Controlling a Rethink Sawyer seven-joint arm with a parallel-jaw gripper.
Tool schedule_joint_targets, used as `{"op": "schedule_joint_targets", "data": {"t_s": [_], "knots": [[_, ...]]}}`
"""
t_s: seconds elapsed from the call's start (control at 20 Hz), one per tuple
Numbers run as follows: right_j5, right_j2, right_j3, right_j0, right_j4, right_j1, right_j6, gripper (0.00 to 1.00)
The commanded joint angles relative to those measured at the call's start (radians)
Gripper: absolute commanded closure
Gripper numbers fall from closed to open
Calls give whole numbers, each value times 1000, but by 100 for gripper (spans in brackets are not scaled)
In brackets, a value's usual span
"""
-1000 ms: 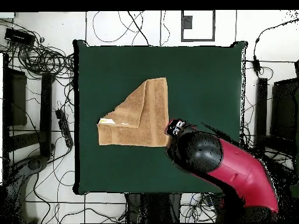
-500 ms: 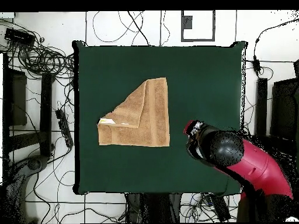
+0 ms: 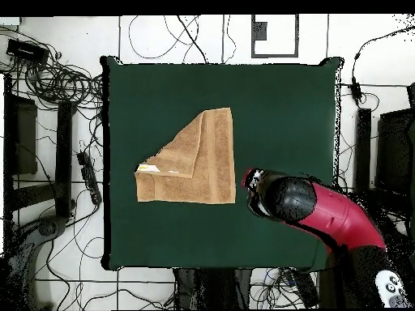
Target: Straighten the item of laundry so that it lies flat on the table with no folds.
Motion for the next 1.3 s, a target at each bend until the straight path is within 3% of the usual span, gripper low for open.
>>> {"op": "schedule_joint_targets", "data": {"t_s": [0.05,0.45,1.3], "knots": [[68,154,3,30,-60,9,-110,0],[50,167,10,49,-55,36,-29,0],[61,78,-55,188,-8,80,141,0]]}}
